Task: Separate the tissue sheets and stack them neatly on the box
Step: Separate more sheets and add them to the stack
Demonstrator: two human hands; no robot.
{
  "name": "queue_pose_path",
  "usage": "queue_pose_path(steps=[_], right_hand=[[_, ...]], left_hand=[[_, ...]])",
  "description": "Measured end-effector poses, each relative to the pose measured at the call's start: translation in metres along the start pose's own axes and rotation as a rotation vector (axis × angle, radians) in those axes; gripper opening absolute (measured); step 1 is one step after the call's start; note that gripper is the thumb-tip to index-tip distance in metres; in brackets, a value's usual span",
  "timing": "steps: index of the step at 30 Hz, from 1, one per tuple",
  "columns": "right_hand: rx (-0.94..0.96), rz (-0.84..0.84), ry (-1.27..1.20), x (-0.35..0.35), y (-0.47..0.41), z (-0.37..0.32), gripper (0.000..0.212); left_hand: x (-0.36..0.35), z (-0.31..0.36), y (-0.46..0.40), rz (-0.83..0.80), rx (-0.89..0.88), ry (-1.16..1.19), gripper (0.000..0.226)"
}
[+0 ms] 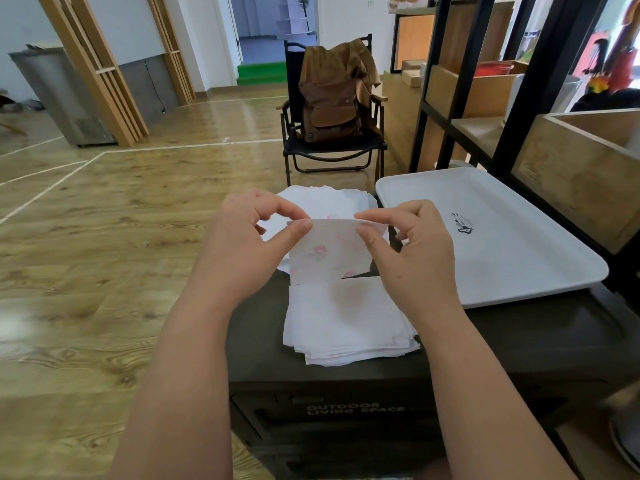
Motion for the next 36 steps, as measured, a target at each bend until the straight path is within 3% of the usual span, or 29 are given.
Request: queue_pose_path(steps=[3,7,10,13,15,17,20,28,31,34,36], right_hand=[[-0.033,0.063,0.005,0.006,-0.002,-0.001,0.021],[-0.151,0.026,-0.262,0.003,-0.001,-0.005,0.006],[-0.204,0.018,-0.29,0.002,0.002,-0.005,0.008],[-0.328,-0.085,-0.179,-0.008,0.006,0.015,0.009],[-0.365,-0.194,-0.027,-0.015,0.01,0.031,0.009],[-0.374,-0.329,0.14,-0.021,0.018,0.045,0.01],[-0.383,-0.448,0.33,-0.024,0.029,0.059,0.015],[-0.395,-0.493,0.513,-0.023,0.034,0.07,0.032],[-0.414,-0.485,0.562,-0.019,0.035,0.071,0.033],[-0.376,-0.385,0.529,-0.013,0.028,0.066,0.029],[-0.333,-0.299,0.467,-0.009,0.021,0.058,0.026]], left_hand=[[-0.005,0.007,0.0,0.002,-0.035,0.014,0.01],[-0.013,0.012,0.003,-0.033,0.036,0.183,0.012],[-0.016,0.012,0.005,-0.042,0.087,0.199,0.013],[-0.02,-0.002,0.008,-0.058,0.177,0.064,0.011],[-0.03,-0.02,0.017,-0.189,0.296,-0.113,0.008],[-0.041,-0.038,0.033,-0.377,0.401,-0.256,0.021],[-0.052,-0.051,0.047,-0.542,0.439,-0.324,0.029],[-0.055,-0.06,0.053,-0.598,0.481,-0.478,0.025],[-0.042,-0.07,0.046,-0.489,0.5,-0.652,0.035],[-0.019,-0.065,0.02,-0.074,0.381,-0.644,0.025],[-0.025,-0.057,0.009,0.042,0.232,-0.534,0.029]])
Point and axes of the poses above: each hand's wrist, its own y-axis away from the middle knuckle, its own x-axis out of the back of the hand, z = x × y, the point moved 9 cm from there along -y, towards the middle knuckle, and after that the axes turned 14 degrees about z, right-handed, at the moved point
